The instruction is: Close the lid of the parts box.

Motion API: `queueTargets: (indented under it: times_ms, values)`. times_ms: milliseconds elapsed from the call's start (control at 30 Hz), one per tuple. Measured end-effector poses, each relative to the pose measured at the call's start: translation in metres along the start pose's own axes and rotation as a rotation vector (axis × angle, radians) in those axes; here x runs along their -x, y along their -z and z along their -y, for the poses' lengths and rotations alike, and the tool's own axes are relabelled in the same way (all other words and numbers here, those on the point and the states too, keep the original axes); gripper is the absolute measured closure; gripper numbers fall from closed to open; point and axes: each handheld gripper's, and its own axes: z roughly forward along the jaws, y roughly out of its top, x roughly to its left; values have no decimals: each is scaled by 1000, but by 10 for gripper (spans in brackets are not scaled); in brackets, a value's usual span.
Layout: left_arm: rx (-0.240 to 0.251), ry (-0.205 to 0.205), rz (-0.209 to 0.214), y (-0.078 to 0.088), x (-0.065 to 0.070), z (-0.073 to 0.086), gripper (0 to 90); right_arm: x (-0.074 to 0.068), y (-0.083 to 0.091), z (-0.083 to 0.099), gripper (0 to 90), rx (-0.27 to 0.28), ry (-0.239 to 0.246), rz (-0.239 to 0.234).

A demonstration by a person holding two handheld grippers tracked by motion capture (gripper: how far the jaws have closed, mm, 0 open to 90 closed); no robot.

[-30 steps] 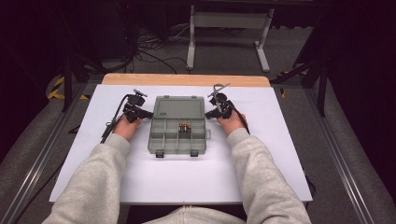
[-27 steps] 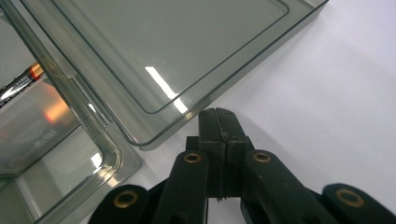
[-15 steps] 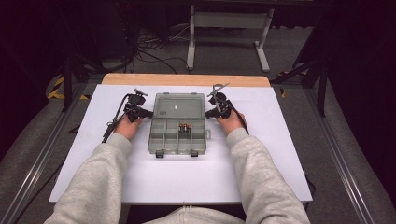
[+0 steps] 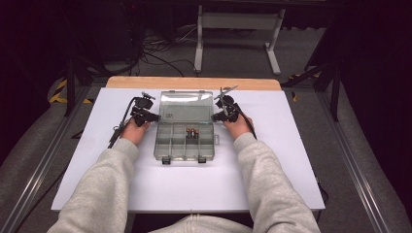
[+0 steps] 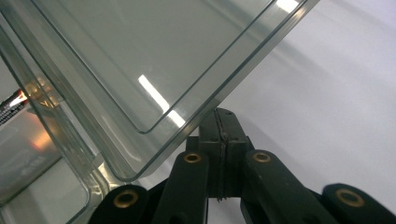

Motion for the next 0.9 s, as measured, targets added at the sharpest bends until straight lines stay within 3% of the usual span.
queueTargets:
  times_ms: [300, 533, 900]
  values:
    - [39, 12, 12, 1, -3, -1, 891, -1, 4, -1, 900, 23, 0, 7]
    - [80, -21, -2, 8, -2, -2, 892, 0, 12, -4, 900, 67, 9, 11]
    - [116, -34, 18, 22, 0, -3, 892, -5, 27, -8, 900, 111, 28, 8]
